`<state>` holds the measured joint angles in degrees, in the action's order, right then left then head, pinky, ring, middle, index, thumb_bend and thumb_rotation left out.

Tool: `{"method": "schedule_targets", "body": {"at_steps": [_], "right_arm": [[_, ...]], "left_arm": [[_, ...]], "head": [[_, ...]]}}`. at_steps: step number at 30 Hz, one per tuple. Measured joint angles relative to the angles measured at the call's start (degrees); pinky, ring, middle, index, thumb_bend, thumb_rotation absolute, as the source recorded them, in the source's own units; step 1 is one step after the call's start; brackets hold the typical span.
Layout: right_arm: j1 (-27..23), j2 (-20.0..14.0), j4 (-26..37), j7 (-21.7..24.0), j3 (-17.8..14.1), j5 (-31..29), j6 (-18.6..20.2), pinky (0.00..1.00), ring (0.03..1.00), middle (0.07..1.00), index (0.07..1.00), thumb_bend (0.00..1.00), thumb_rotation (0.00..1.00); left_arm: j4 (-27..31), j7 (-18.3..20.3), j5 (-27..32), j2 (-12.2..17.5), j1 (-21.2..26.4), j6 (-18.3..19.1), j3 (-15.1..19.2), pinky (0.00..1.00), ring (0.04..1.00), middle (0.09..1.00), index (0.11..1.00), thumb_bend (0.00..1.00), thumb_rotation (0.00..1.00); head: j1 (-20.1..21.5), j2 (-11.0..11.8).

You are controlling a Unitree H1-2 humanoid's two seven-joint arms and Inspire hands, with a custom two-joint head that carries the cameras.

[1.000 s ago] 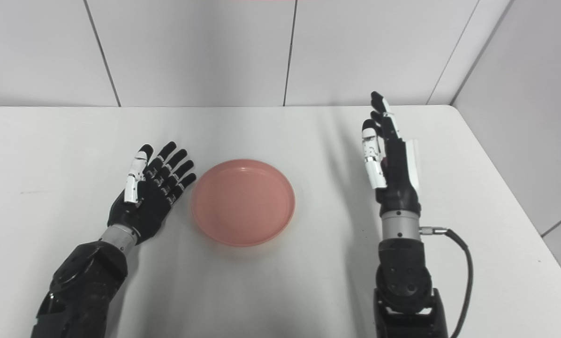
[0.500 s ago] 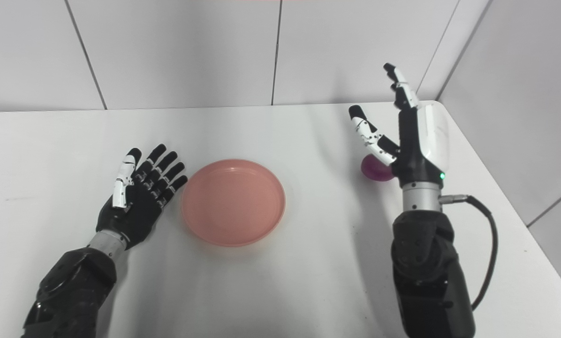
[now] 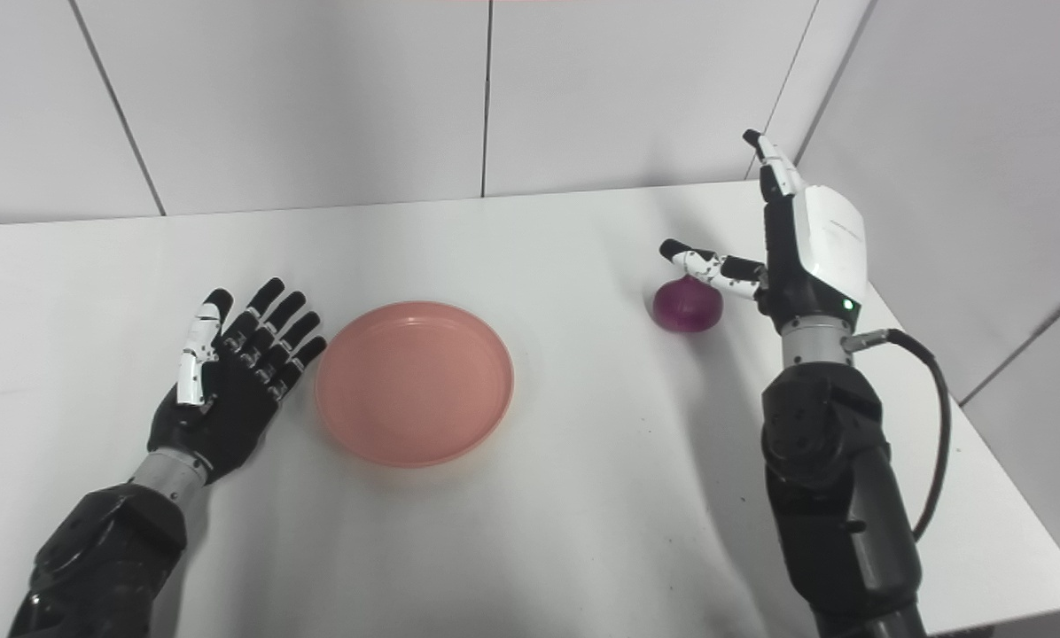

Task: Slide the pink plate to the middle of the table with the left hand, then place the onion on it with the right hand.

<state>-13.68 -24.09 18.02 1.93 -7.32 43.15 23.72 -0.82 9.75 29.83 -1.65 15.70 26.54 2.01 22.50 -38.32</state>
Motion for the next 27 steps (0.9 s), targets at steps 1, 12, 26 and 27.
{"method": "schedule_targets", "body": {"at_steps": [1, 12, 26, 27], "right_arm": [[0.1, -0.1, -0.8, 0.0, 0.0, 0.1, 0.0, 0.72, 0.868, 0.916, 0.946, 1.0, 0.42], [0.9, -1.3, -4.4, 2.5, 0.1, -0.2, 0.9, 0.77, 0.914, 0.951, 0.957, 1.0, 0.34], [1.1, -2.7, -9.8, 4.3, 1.2, -4.1, 1.0, 0.79, 0.9, 0.941, 0.954, 1.0, 0.34], [1.1, -2.8, -9.9, 4.3, 1.3, -4.3, 1.0, 0.79, 0.904, 0.942, 0.956, 1.0, 0.34]], "left_arm": [[0.0, 0.0, 0.0, 0.0, 0.0, 0.0, 0.0, 0.98, 0.985, 0.994, 0.987, 0.45, 1.0], [-0.1, 0.3, 0.0, 0.0, 0.0, 0.0, 0.2, 0.97, 0.979, 0.988, 0.974, 0.45, 1.0], [-0.2, 0.1, 0.0, -0.2, 0.0, 0.0, 0.1, 0.98, 0.981, 0.988, 0.98, 0.45, 1.0], [-0.1, 0.1, 0.0, -0.3, 0.0, 0.0, 0.0, 0.98, 0.978, 0.984, 0.975, 0.45, 1.0]], "head": [[0.3, 0.0], [0.2, 0.0], [-1.3, -0.2], [-1.3, -0.2]]}}
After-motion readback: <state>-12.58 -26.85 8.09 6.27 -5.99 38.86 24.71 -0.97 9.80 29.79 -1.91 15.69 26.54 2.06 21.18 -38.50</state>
